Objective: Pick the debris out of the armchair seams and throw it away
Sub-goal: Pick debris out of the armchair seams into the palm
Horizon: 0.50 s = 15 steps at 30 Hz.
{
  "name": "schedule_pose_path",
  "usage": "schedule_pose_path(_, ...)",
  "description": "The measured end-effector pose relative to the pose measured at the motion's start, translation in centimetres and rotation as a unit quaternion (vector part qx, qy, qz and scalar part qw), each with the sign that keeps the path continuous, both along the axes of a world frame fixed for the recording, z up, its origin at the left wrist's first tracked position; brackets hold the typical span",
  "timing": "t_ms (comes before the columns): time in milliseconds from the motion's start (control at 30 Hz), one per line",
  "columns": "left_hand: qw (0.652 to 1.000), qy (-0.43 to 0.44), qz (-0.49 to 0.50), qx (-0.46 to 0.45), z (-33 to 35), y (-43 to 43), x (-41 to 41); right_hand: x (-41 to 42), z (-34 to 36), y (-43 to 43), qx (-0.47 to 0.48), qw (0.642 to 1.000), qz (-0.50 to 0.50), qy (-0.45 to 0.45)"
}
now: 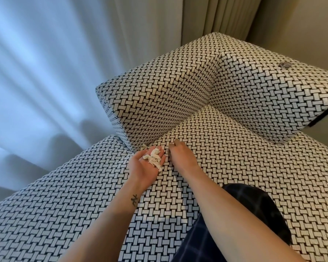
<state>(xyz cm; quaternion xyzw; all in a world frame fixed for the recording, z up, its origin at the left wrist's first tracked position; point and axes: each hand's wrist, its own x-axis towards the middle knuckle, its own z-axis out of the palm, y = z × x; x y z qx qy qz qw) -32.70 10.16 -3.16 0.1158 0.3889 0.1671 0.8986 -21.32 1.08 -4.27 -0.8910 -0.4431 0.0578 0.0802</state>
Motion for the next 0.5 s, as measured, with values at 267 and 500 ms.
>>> schedule_pose_path(267, 1.000, 0.000, -0.016, 0.002, 1.6, -0.9, 0.1, -0.3, 1.4, -1.3, 0.132, 0.975, -0.125, 0.127)
schedule_pose_path(500, 0.998, -0.025, -0.052, 0.009, 5.1, -2.3, 3.9, 0.9, 5.3, -3.9, 0.329, 0.872, -0.219, 0.288)
